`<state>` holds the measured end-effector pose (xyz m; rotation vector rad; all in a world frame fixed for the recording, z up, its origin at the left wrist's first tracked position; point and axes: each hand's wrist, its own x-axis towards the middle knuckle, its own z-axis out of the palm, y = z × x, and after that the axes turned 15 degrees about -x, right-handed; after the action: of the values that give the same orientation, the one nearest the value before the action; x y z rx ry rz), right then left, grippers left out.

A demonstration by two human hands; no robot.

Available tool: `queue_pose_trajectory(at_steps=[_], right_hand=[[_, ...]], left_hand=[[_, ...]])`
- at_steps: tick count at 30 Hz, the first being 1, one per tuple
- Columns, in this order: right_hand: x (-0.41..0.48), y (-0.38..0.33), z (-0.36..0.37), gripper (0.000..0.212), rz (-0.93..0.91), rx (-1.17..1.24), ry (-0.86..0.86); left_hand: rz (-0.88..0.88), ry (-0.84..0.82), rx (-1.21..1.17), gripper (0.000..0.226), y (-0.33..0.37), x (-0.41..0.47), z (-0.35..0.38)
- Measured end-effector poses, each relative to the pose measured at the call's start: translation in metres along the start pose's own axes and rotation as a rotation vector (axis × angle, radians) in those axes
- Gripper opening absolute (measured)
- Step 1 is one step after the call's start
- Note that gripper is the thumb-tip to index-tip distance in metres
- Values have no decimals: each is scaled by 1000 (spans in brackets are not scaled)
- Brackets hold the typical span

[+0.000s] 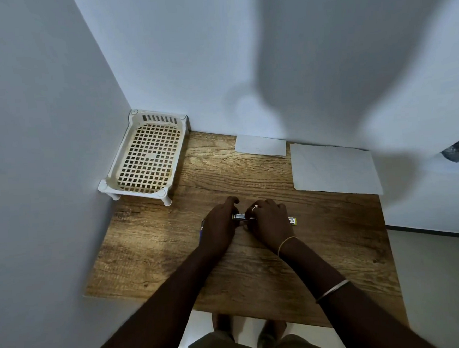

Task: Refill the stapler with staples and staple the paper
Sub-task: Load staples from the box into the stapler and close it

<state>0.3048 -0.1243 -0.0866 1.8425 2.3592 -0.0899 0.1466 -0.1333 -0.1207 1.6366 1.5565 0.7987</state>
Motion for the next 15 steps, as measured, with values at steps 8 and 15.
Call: queue_pose_trajectory(at_steps=[8, 15], right_hand=[[-2, 2, 8, 17, 69, 107, 17], [2, -6, 4, 16, -30, 17, 27]], left_hand=[[14, -14, 6, 56, -1, 1, 0], [36, -7, -1, 57, -2, 1, 0]])
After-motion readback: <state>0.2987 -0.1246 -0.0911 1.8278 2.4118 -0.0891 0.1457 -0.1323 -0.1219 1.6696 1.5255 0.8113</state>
